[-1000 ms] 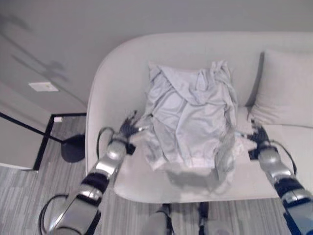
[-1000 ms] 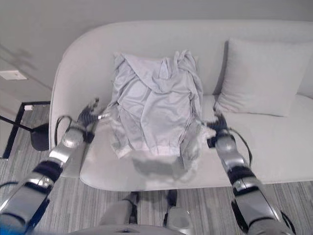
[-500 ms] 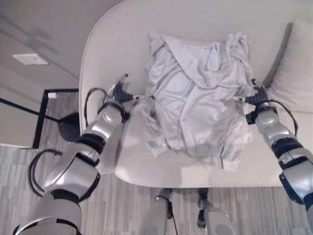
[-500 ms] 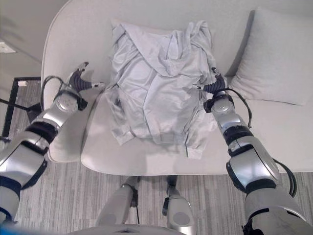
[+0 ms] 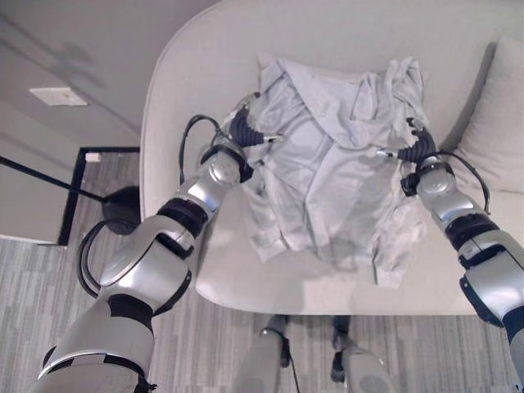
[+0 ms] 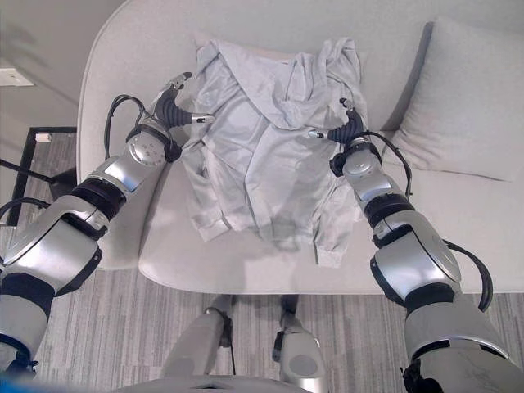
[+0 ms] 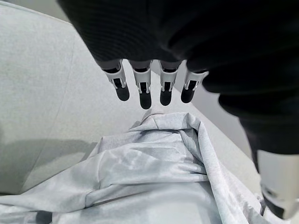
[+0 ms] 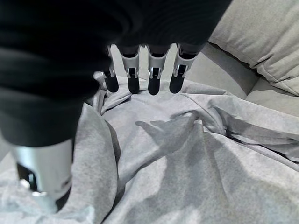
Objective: Hang the clothes on the sofa on the clothes rack.
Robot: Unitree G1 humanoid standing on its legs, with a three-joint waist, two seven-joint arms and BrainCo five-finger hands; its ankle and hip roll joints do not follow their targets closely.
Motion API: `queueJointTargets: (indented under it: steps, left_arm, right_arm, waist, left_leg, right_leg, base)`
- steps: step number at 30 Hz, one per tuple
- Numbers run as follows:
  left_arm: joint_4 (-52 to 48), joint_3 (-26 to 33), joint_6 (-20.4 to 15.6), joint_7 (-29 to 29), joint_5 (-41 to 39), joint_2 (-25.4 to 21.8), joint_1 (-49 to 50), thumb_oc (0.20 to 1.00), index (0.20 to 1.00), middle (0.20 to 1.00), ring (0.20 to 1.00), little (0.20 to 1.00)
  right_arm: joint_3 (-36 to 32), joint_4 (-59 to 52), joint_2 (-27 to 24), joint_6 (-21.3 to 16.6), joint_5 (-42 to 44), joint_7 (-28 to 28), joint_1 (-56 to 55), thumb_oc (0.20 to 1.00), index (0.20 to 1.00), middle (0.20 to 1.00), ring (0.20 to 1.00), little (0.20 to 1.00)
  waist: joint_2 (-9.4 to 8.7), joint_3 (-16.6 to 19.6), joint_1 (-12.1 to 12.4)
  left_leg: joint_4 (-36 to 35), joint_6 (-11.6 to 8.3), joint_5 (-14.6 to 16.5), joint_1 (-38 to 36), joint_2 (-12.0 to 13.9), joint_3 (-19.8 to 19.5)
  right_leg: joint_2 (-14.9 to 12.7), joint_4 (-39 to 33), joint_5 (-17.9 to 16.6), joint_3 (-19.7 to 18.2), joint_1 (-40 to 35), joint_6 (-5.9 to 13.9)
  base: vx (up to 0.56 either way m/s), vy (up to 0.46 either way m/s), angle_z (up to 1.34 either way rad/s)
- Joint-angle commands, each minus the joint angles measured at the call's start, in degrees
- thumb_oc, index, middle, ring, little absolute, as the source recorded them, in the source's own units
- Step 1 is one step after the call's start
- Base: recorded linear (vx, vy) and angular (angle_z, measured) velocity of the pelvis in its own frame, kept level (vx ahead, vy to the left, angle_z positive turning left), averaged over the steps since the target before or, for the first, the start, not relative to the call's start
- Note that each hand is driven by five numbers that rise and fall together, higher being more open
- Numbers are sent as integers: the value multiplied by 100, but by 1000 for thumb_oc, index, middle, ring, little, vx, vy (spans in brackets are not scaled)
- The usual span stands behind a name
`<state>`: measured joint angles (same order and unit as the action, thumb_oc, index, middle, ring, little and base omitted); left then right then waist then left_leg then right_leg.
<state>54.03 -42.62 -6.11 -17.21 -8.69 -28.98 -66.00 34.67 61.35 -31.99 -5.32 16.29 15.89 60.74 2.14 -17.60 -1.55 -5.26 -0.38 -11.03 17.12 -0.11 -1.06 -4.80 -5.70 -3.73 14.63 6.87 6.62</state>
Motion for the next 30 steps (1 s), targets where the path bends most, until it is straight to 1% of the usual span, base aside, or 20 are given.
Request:
queueJointTargets:
  steps: [1,4,7,20,28,30]
  left_arm:
    - [600,132,-132,-86,18,-82,-337,1000,1000,1000,1000,1000]
    - [375,310,-131,-84,-4,-301,-83,1000,1000,1000,1000,1000]
    - [379,307,-137,-92,-8,-344,-107,1000,1000,1000,1000,1000]
    - [322,55,-127,-149,130,-499,-471,1000,1000,1000,1000,1000]
    - [386,-104,-130,-141,209,-582,-690,1000,1000,1000,1000,1000]
    - [459,-175,-120,-122,237,-616,-794,1000,1000,1000,1000,1000]
  right_arm:
    - [135,-30,-86,-213,31,79,355,1000,1000,1000,1000,1000]
    - [127,-331,-102,-187,-24,106,264,1000,1000,1000,1000,1000]
    - [155,-461,-124,-181,-28,134,283,1000,1000,1000,1000,1000]
    - [237,-860,-246,-222,85,245,458,1000,1000,1000,1000,1000]
    - [186,-956,-404,-269,134,284,450,1000,1000,1000,1000,1000]
    - [190,-901,-526,-273,136,290,489,1000,1000,1000,1000,1000]
  waist:
    - [-3,319,41]
    - [4,350,37]
    - [4,359,16]
    - [-5,300,-113]
    - [-25,267,-185]
    - [-30,244,-217]
  left_leg:
    - [26,-382,504,-220,-68,134]
    - [26,-380,519,-238,-57,181]
    - [26,-378,531,-239,-48,210]
    - [26,-373,494,-24,-62,274]
    - [26,-373,482,39,-56,301]
    - [26,-376,477,76,-57,313]
  right_leg:
    - [-181,70,-482,-180,954,614]
    - [-181,70,-483,-216,964,609]
    - [-180,70,-486,-236,977,604]
    - [-169,70,-579,-327,1214,605]
    - [-157,70,-630,-360,1303,611]
    - [-157,70,-651,-358,1342,622]
  base:
    - [0,0,0]
    - [8,-2,-11]
    - [-1,4,-5]
    - [-7,3,-4]
    - [2,1,-2]
    - [0,0,0]
